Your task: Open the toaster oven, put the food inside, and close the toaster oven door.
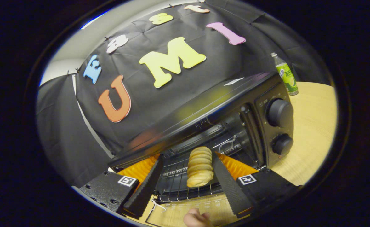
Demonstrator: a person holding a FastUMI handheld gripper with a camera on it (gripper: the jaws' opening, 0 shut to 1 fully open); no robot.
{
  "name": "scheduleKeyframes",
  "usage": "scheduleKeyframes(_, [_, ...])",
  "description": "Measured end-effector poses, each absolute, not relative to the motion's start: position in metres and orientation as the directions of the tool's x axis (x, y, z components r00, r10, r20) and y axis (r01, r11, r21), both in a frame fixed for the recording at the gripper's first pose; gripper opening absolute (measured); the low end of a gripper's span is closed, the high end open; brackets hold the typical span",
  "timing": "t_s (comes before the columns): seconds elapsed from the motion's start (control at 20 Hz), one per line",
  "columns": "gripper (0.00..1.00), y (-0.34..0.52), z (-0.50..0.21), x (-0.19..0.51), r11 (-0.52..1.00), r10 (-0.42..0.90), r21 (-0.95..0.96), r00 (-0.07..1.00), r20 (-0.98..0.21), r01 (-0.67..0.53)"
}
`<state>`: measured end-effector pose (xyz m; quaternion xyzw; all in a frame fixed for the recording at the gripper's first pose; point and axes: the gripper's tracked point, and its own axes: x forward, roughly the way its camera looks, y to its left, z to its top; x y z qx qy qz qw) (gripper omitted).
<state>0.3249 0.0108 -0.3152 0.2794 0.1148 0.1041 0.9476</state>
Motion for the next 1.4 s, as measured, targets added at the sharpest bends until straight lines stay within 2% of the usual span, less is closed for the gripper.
scheduleKeyframes(0.55, [1.0,-0.011,-0.273,0.233,0.837,0.233,0.54,0.952,-0.197,-0.093])
scheduleKeyframes(0.9, [1.0,-0.011,-0.241,0.174,0.939,0.196,0.328,0.941,-0.275,-0.1])
scheduleKeyframes(1.05, [1.0,-0.015,-0.264,0.16,0.98,0.121,0.19,0.923,-0.366,-0.053])
scheduleKeyframes(1.15, [1.0,-0.003,-0.283,0.151,0.988,0.122,0.133,0.901,-0.416,-0.072])
scheduleKeyframes(1.4, [1.0,0.017,-0.344,0.136,0.993,0.112,0.087,0.832,-0.543,-0.077])
